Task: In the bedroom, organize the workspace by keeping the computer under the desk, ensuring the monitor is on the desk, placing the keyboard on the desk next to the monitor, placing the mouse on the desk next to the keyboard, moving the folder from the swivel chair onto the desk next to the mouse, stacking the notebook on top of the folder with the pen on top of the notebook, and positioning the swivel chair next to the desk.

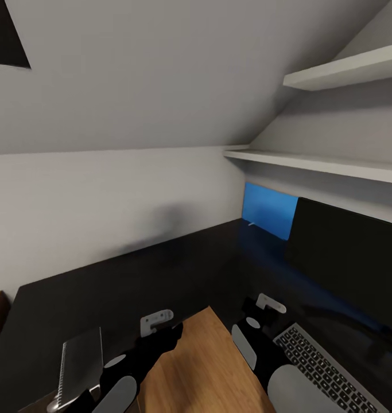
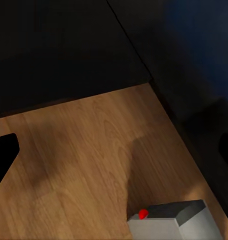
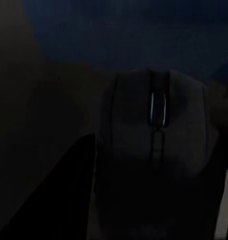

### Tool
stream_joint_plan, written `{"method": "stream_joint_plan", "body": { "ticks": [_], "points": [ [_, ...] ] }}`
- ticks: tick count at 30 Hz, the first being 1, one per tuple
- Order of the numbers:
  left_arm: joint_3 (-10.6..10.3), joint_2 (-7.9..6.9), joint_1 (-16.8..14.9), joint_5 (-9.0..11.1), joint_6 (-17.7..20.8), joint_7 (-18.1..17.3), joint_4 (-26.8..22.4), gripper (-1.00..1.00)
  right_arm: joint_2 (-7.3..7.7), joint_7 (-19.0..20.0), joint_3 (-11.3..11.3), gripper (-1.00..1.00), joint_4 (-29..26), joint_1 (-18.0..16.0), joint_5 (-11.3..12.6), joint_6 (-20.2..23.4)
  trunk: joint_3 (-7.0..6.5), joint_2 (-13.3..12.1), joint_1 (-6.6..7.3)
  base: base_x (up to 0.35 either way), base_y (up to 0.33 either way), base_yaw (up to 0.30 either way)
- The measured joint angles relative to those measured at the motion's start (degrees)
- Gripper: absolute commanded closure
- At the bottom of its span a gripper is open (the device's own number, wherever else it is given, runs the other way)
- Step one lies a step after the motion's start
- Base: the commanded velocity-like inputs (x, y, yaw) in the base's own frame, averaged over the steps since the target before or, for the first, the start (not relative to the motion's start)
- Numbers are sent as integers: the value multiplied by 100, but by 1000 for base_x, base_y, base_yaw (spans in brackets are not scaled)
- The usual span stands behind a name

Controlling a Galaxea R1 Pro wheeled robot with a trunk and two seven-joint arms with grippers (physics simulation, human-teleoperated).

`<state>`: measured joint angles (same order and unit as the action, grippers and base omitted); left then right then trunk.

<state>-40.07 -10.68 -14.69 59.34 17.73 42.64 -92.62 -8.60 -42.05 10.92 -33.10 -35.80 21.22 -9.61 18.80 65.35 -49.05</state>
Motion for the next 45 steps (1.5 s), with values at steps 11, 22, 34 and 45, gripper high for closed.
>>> {"method": "stream_joint_plan", "body": {
  "ticks": [11,22,34,45],
  "points": [
    [-9,0,0,0,2,-1,6,-100,28,0,-2,100,-3,-2,0,0,198,442,-242,0,0,0],
    [-9,0,0,0,0,-3,7,-100,29,9,-2,100,-3,-4,0,0,395,883,-483,0,0,0],
    [-14,4,0,0,0,0,7,-100,45,8,-2,100,-3,-7,0,0,611,1365,-747,0,0,0],
    [-18,9,0,0,0,-5,7,-100,54,1,-1,100,-5,-2,-1,0,755,1687,-924,0,0,0]
  ]
}}
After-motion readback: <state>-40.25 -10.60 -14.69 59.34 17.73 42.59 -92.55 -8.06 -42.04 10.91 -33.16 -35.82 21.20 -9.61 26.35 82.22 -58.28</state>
